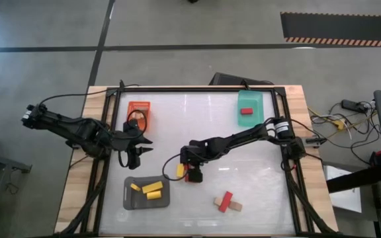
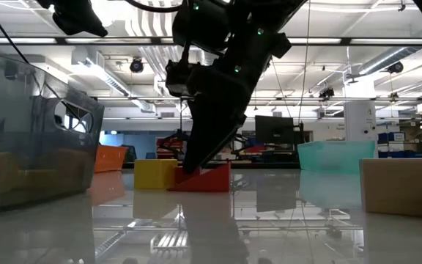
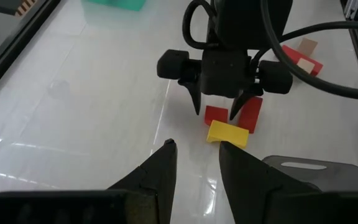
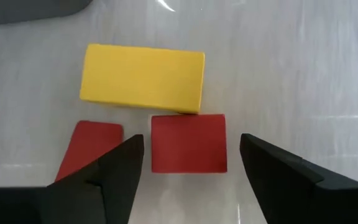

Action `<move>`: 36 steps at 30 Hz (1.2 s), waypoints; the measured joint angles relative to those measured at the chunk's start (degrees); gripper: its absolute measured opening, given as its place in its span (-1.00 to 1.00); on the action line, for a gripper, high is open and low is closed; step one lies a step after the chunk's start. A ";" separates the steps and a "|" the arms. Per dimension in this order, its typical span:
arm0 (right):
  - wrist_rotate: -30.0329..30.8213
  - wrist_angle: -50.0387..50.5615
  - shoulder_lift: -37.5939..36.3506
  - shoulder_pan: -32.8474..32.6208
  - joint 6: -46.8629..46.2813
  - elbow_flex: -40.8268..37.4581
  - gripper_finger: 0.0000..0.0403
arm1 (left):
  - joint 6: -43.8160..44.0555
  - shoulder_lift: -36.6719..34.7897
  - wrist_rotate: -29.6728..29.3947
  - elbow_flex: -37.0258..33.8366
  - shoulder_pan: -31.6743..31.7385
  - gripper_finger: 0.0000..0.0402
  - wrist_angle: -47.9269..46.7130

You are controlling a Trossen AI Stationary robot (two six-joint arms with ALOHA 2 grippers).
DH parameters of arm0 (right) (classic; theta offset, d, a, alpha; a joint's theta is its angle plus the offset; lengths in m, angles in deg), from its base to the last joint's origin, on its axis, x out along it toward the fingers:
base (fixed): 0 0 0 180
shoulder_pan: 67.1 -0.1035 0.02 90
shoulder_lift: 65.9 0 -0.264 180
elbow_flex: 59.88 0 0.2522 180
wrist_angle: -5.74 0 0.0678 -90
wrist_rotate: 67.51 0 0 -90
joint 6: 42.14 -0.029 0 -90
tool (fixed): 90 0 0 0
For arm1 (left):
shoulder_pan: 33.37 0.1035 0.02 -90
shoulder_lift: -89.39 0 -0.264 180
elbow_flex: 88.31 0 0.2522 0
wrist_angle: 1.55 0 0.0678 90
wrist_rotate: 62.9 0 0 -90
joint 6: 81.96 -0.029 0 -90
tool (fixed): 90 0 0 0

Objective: Sort & place blocks by color
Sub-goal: Put the red block into the green bin

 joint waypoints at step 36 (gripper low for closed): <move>2.29 11.84 -7.33 4.53 -10.91 -0.55 -0.21 | -3.08 0.00 -0.03 0.00 0.02 -0.48 0.00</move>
